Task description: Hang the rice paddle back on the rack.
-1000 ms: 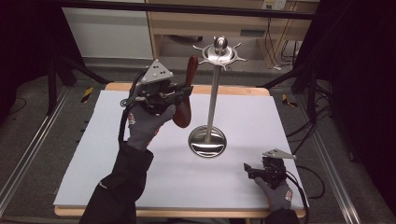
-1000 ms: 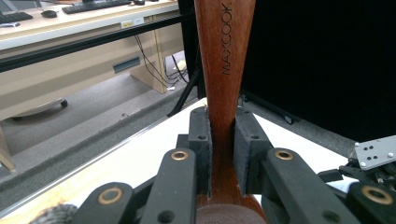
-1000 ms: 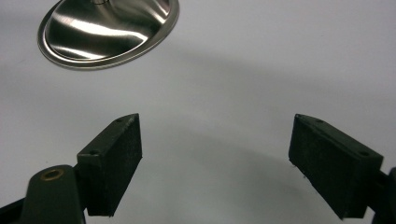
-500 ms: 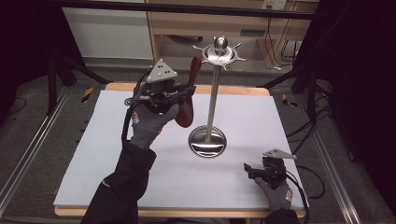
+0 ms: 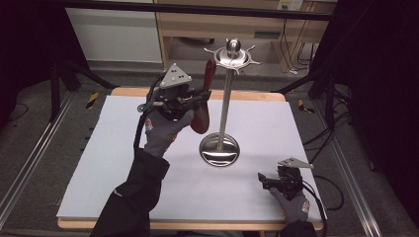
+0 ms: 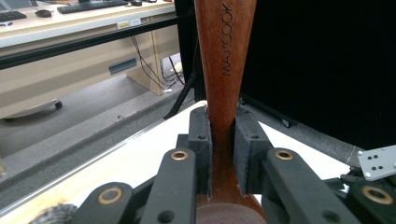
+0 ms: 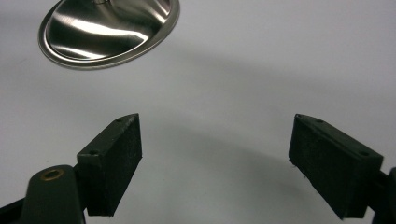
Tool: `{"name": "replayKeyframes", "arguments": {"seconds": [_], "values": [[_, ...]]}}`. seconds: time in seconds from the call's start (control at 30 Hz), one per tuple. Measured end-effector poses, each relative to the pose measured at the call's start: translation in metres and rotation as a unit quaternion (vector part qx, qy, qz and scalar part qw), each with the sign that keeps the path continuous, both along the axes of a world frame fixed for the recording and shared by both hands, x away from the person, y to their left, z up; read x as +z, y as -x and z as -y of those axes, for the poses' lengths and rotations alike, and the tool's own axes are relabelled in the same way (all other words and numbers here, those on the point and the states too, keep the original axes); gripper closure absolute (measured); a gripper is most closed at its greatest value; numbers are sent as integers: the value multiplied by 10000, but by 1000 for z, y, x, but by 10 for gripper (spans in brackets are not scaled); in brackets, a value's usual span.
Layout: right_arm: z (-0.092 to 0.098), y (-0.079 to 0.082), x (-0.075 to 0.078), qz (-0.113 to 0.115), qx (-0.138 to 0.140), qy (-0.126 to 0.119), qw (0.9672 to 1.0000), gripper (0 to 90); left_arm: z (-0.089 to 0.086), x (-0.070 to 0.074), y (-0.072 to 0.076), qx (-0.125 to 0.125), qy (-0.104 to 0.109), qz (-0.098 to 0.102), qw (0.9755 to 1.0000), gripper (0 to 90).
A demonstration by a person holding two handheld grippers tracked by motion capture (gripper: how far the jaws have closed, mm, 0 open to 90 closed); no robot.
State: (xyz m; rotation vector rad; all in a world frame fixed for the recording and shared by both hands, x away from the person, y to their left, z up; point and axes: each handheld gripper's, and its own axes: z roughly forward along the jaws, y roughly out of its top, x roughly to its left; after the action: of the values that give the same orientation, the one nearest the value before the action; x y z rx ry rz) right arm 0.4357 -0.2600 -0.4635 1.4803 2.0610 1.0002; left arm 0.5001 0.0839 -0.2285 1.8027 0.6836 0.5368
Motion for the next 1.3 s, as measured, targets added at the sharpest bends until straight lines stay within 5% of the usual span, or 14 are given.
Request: {"name": "replayKeyframes", "arguments": {"seconds": [0.7,1.3], "values": [[-1,0,-1,-5,33,30,10000,172,11,-8,-7,88,179,61,9998,781],[-1,0,-1,-13,12,52,10000,172,4,-16,-2,76,377,158,9991,721]]}}
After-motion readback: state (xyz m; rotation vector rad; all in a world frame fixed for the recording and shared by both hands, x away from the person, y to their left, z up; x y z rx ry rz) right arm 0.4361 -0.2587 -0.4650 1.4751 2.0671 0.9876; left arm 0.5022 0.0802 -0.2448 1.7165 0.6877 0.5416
